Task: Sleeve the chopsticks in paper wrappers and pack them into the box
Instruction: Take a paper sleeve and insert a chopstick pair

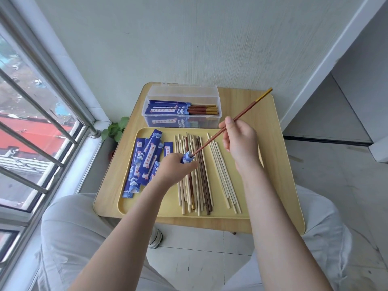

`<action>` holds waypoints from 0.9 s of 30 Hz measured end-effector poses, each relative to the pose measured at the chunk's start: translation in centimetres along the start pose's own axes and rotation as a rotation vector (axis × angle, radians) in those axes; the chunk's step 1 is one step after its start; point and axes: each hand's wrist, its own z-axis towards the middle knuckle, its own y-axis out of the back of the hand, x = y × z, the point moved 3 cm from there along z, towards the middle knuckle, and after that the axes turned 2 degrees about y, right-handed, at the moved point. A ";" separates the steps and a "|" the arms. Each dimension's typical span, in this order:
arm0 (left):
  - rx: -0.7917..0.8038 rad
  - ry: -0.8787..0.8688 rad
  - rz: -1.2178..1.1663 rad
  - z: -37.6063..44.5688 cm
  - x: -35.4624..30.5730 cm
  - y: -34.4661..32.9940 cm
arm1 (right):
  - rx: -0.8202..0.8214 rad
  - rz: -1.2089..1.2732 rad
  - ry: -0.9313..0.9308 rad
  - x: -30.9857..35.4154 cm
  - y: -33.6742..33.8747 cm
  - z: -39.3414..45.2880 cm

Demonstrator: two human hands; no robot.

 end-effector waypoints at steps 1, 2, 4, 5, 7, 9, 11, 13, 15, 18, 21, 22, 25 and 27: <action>0.008 -0.006 -0.011 0.0 0.0 0.0 | 0.035 -0.009 -0.024 -0.1 -0.3 -0.1; 0.015 -0.016 -0.025 0.0 -0.1 -0.1 | 0.101 -0.034 -0.057 -0.2 -0.7 -0.3; 0.019 -0.028 -0.074 0.0 -0.2 0.0 | 0.337 -0.171 -0.150 -0.7 -1.5 -0.7; 0.016 -0.025 -0.114 0.1 -0.1 0.0 | 0.467 -0.270 -0.209 -0.9 -1.7 -1.0; -0.020 -0.002 -0.212 0.2 0.4 0.3 | 0.610 -0.452 -0.309 -1.7 -1.8 -1.4; -0.091 0.035 -0.276 0.3 1.3 0.7 | 0.577 -0.594 -0.334 -2.6 -1.8 -1.5; -0.143 0.064 -0.297 0.3 2.2 0.9 | 0.533 -0.746 -0.302 -3.7 -2.4 -1.8; -0.172 0.093 -0.331 0.4 3.0 0.7 | 0.542 -0.837 -0.263 -4.9 -3.8 -2.5; -0.197 0.132 -0.349 0.5 3.4 0.4 | 0.542 -0.896 -0.229 -6.2 -5.2 -3.2; -0.179 0.202 -0.310 0.7 3.8 -0.1 | 0.465 -0.983 -0.177 -7.3 -6.3 -3.8; -0.174 0.234 -0.222 1.0 3.8 -0.2 | 0.441 -1.035 -0.139 -7.5 -6.7 -3.8; -0.174 0.238 -0.204 1.1 3.7 -0.1 | 0.445 -1.049 -0.127 -7.4 -6.9 -3.9; -0.145 0.253 -0.190 1.4 3.9 -0.5 | 0.452 -1.073 -0.113 -7.5 -7.3 -3.9; -0.132 0.262 -0.168 1.4 4.0 -0.7 | 0.473 -1.094 -0.119 -7.8 -7.6 -3.9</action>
